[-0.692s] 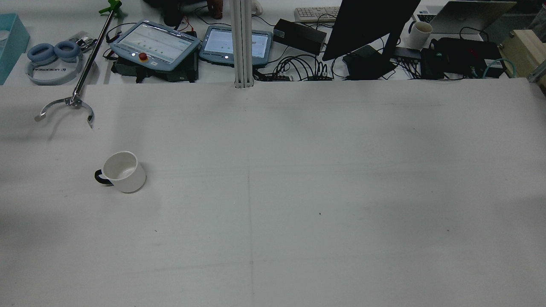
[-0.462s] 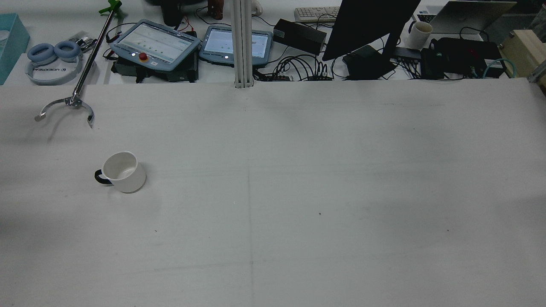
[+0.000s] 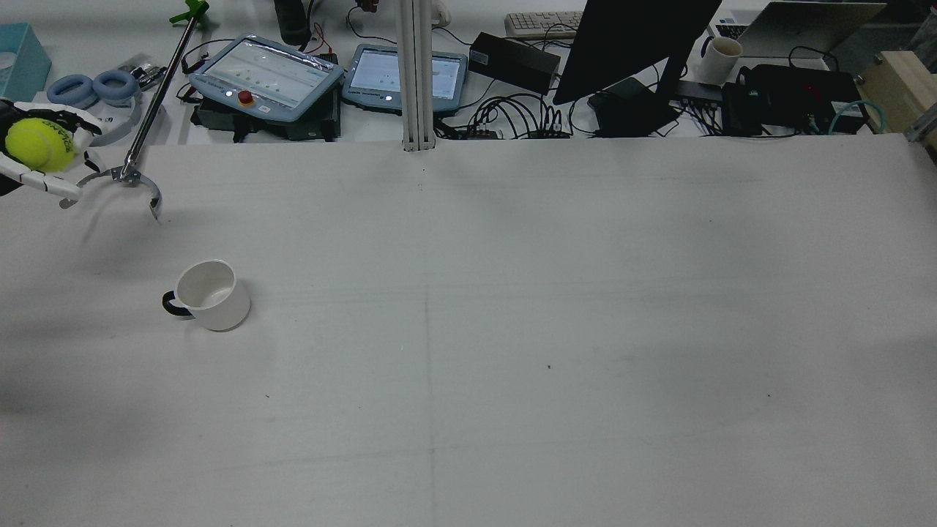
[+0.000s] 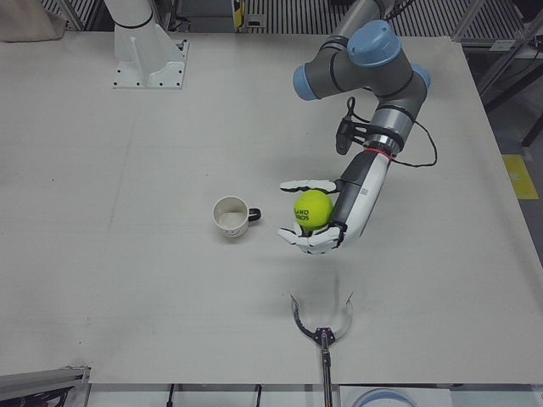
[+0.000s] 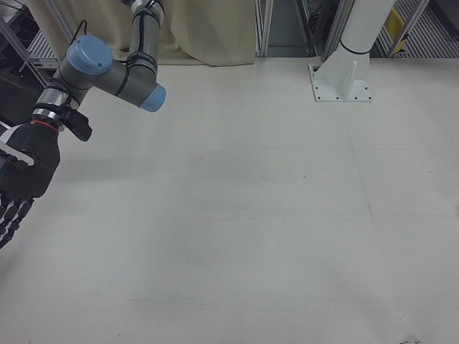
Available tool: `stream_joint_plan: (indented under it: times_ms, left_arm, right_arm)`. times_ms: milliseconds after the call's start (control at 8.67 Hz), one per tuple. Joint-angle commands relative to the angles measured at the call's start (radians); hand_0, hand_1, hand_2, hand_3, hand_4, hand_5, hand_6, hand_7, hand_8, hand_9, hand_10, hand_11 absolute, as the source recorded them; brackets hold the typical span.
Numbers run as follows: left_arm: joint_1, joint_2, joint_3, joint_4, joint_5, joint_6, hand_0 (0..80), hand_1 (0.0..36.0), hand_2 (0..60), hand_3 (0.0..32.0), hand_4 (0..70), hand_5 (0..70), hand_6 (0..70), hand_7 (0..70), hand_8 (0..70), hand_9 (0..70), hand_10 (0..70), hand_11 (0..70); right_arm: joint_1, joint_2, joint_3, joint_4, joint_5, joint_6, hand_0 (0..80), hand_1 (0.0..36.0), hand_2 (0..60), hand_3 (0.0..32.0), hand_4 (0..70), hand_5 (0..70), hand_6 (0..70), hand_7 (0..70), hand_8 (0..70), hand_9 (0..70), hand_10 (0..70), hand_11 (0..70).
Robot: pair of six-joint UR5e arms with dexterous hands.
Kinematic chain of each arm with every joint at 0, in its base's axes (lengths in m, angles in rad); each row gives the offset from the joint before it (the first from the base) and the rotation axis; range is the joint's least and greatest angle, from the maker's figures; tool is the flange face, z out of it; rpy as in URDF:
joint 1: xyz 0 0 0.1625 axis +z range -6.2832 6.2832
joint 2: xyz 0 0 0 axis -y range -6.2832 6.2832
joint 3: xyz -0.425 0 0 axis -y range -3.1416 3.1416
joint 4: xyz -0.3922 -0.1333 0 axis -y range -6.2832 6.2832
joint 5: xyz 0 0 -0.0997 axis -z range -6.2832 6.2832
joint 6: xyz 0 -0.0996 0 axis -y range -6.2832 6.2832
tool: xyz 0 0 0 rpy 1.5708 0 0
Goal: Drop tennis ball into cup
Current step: 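Carry the yellow tennis ball in the left hand toward the white mug, then position the left hand over the mug and open fingers to release ball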
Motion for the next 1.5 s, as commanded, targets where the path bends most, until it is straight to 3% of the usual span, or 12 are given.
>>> stream_joint_plan:
  times_ms: [0,115,231,346,462,577,692,808,923,1038,1154,1385]
  left_arm:
    - [0.153,0.002,-0.014,0.0,0.008,0.009,69.6,23.5,9.5,0.0,45.4,20.6,70.0,70.0,51.8,70.0,27.0,40.7]
    - [0.177,0.005,-0.014,-0.001,0.008,0.01,64.5,22.1,9.6,0.0,44.9,20.1,67.2,70.0,50.2,70.0,26.6,40.1]
    - [0.187,0.008,-0.014,-0.003,0.008,0.01,62.3,20.3,12.0,0.0,44.4,22.0,70.0,70.0,51.3,69.8,26.1,39.3]
    - [0.195,0.008,-0.014,-0.003,0.008,0.012,61.2,20.6,10.4,0.0,44.0,18.6,69.4,70.0,49.8,69.2,25.3,38.0]
    - [0.216,0.008,-0.013,-0.003,0.008,0.012,60.0,20.2,13.1,0.0,43.7,18.6,66.0,70.0,48.3,68.0,20.5,30.9]
    - [0.219,0.008,-0.013,-0.001,0.008,0.013,59.0,21.6,14.5,0.0,43.3,14.8,54.8,70.0,44.9,65.9,15.0,23.0]
    - [0.218,0.008,-0.013,-0.001,0.008,0.013,56.6,19.6,22.2,0.0,42.1,18.4,70.0,70.0,46.3,63.5,10.9,16.9]
    - [0.216,0.01,-0.013,0.0,0.008,0.013,50.8,17.0,26.3,0.0,40.3,13.3,56.3,70.0,41.0,59.9,6.4,9.9]
    - [0.216,0.01,-0.014,-0.003,0.008,0.012,49.3,14.9,16.7,0.0,36.1,8.8,40.1,70.0,29.7,47.5,4.4,7.0]
    - [0.216,0.01,-0.014,-0.012,0.008,0.012,50.6,18.3,7.7,0.0,25.5,3.1,11.3,44.6,5.2,14.2,0.3,1.4]
    - [0.216,0.01,-0.014,-0.018,0.006,0.012,50.9,20.2,7.4,0.0,19.3,1.9,3.0,27.2,0.1,4.0,0.0,0.0]
    - [0.216,0.011,-0.014,-0.032,0.008,0.01,51.4,21.4,6.7,0.0,9.4,2.2,2.0,18.2,0.0,2.2,0.0,0.0]
  right_arm:
    - [0.0,0.0,-0.001,0.0,0.0,-0.002,0.0,0.0,0.0,0.0,0.0,0.0,0.0,0.0,0.0,0.0,0.0,0.0]
    - [0.0,0.0,-0.001,0.0,0.0,0.0,0.0,0.0,0.0,0.0,0.0,0.0,0.0,0.0,0.0,0.0,0.0,0.0]
    - [0.0,0.0,-0.001,0.0,0.0,0.0,0.0,0.0,0.0,0.0,0.0,0.0,0.0,0.0,0.0,0.0,0.0,0.0]
    - [0.0,0.0,-0.001,0.0,0.0,0.0,0.0,0.0,0.0,0.0,0.0,0.0,0.0,0.0,0.0,0.0,0.0,0.0]
    - [0.0,0.0,-0.001,0.0,0.0,0.0,0.0,0.0,0.0,0.0,0.0,0.0,0.0,0.0,0.0,0.0,0.0,0.0]
    - [0.0,0.0,-0.001,0.0,0.0,0.0,0.0,0.0,0.0,0.0,0.0,0.0,0.0,0.0,0.0,0.0,0.0,0.0]
    - [0.0,0.0,-0.001,0.0,0.0,0.0,0.0,0.0,0.0,0.0,0.0,0.0,0.0,0.0,0.0,0.0,0.0,0.0]
    - [0.0,0.0,-0.001,0.0,0.0,0.0,0.0,0.0,0.0,0.0,0.0,0.0,0.0,0.0,0.0,0.0,0.0,0.0]
    - [0.0,0.0,-0.001,0.0,0.0,0.0,0.0,0.0,0.0,0.0,0.0,0.0,0.0,0.0,0.0,0.0,0.0,0.0]
    - [0.0,0.0,-0.001,0.0,0.0,0.0,0.0,0.0,0.0,0.0,0.0,0.0,0.0,0.0,0.0,0.0,0.0,0.0]
    - [0.0,0.0,-0.001,0.0,0.0,0.0,0.0,0.0,0.0,0.0,0.0,0.0,0.0,0.0,0.0,0.0,0.0,0.0]
    - [0.0,0.0,-0.001,0.0,0.0,0.0,0.0,0.0,0.0,0.0,0.0,0.0,0.0,0.0,0.0,0.0,0.0,0.0]
